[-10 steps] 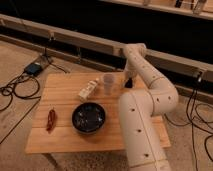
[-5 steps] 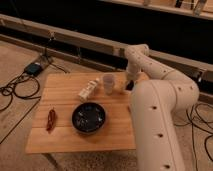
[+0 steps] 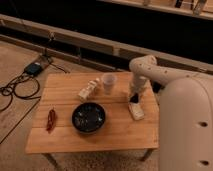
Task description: Place the eraser on the white sponge
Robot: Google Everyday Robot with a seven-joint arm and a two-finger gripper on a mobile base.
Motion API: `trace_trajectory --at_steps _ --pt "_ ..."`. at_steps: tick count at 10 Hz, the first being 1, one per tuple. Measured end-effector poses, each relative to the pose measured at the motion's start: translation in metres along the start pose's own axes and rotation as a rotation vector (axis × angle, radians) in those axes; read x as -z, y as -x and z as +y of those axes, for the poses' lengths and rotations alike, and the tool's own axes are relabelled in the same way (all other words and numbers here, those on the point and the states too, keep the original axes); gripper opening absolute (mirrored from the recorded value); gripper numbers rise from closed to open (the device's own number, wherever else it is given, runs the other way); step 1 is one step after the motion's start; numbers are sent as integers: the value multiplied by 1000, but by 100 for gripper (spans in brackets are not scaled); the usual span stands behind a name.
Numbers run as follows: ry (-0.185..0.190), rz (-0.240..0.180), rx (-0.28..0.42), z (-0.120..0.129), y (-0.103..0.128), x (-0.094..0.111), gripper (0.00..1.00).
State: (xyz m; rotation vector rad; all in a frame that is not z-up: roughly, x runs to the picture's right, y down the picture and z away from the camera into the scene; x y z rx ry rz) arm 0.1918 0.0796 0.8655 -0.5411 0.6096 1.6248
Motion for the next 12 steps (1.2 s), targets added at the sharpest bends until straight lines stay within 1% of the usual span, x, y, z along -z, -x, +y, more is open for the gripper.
trace_trajectory --at_steps 2,3,7,8,9,10,11,12 --pt "-2 -8 -26 -11 -21 -6 0" --pt "-4 -12 -28 -12 -26 -7 0" --pt "-7 -8 -3 -4 -42 -14 0" --pt "-9 -5 -4 -5 -46 -16 4" --pt "-9 -6 -11 -7 -47 -18 12" --pt "-9 -6 -19 -10 -49 -18 22" --pt "-8 -11 -24 -11 -48 -18 31" --pt "-7 -12 -28 -13 -50 -17 43"
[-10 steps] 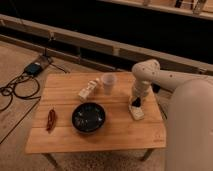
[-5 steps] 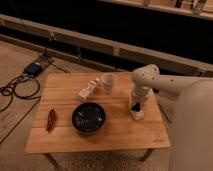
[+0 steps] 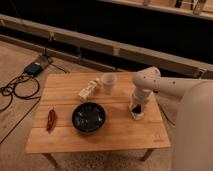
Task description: Place the eraser on the white sponge
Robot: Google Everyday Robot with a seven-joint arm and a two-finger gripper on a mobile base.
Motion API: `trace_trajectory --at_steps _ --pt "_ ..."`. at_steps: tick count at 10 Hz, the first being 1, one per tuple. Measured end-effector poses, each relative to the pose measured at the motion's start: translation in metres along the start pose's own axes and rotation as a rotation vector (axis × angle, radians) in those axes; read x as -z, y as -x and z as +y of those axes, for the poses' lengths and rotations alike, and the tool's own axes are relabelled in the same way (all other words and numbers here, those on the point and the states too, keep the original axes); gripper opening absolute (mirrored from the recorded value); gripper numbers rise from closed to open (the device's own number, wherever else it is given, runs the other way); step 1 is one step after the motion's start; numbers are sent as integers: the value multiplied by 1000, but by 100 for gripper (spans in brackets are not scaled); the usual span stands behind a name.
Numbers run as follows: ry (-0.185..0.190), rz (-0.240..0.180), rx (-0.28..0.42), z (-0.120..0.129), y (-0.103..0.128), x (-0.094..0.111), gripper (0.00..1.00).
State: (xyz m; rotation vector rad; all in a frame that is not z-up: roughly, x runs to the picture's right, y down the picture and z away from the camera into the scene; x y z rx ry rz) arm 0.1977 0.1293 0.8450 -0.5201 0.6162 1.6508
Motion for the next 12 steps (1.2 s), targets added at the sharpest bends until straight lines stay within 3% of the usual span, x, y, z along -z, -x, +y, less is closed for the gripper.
trace_trajectory --at_steps 4,12 --pt "14 1 0 3 -4 -1 79" --pt "38 -4 3 4 -4 -1 80"
